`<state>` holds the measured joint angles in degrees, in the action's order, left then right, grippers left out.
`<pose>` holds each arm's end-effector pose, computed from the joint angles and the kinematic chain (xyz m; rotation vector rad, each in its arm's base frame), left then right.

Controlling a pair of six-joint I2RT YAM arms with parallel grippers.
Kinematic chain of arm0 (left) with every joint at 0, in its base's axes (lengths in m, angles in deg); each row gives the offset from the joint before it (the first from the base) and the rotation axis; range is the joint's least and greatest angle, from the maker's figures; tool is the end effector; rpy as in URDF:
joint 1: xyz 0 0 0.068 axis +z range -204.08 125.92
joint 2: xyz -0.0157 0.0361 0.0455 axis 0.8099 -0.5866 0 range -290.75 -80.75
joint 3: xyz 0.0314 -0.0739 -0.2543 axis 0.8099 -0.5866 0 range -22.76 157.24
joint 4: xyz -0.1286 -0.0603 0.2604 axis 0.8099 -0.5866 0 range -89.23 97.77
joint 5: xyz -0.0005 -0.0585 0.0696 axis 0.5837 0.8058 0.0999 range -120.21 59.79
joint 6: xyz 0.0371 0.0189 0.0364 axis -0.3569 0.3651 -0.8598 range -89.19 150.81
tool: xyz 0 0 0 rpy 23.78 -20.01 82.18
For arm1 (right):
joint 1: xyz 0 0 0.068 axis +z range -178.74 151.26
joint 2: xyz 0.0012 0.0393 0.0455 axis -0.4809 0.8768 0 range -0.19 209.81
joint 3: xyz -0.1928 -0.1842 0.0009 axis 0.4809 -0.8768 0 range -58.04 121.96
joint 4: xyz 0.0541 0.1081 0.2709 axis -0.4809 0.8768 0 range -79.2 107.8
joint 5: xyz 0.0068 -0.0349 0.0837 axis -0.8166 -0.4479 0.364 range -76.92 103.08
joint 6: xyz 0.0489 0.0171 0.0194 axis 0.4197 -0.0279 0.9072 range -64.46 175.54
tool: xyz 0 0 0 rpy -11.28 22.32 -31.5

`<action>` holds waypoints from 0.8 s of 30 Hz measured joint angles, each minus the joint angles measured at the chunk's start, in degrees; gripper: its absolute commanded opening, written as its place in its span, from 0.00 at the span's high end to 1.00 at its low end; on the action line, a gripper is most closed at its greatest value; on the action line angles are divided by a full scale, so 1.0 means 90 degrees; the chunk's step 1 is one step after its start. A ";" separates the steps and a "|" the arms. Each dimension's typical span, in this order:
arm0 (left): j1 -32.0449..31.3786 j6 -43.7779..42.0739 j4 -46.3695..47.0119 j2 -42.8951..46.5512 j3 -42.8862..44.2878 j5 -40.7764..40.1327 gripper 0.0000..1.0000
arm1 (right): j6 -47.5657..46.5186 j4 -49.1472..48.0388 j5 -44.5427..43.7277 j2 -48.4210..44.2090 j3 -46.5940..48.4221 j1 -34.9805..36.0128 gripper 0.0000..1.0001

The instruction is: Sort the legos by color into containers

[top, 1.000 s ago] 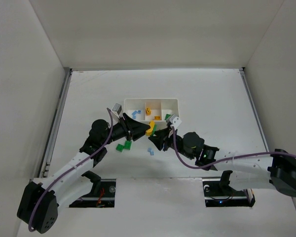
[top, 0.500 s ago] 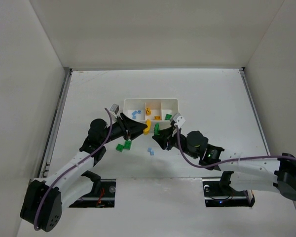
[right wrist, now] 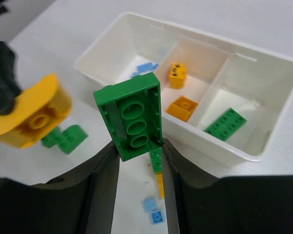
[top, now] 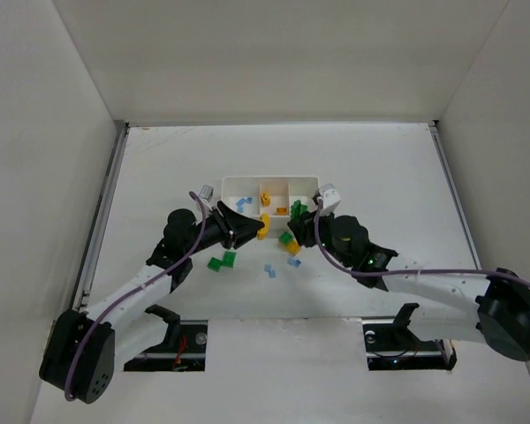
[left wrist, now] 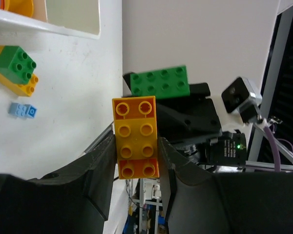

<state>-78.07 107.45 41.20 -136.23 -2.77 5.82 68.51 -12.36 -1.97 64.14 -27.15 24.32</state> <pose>0.2130 -0.1191 0.2070 -0.3026 1.9293 -1.7701 0.1794 0.2224 0.2206 -0.4241 1.7328 0.6105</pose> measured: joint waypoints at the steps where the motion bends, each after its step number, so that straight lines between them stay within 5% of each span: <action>1: -0.0019 -0.0124 -0.0041 -0.0068 0.0061 -0.0068 0.88 | 0.0053 0.0095 -0.0046 0.0175 0.0097 -0.0119 0.69; 11: -0.0488 -0.1780 -0.0714 -0.1117 0.1209 -0.1285 0.88 | 0.0493 0.0631 -0.0238 0.1243 0.0852 -0.1052 0.66; 18: -0.0848 -0.2929 -0.1336 -0.1634 0.2016 -0.2295 0.88 | 0.0537 0.0860 -0.0240 0.1698 0.1365 -0.1360 0.47; 24: -0.1090 -0.3504 -0.1566 -0.2025 0.2387 -0.2990 0.88 | 0.0534 0.0918 -0.0245 0.1826 0.1469 -0.1392 0.43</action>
<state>-87.89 75.91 27.10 -154.46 18.72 -21.09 73.32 -4.09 -4.18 80.58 -13.92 11.79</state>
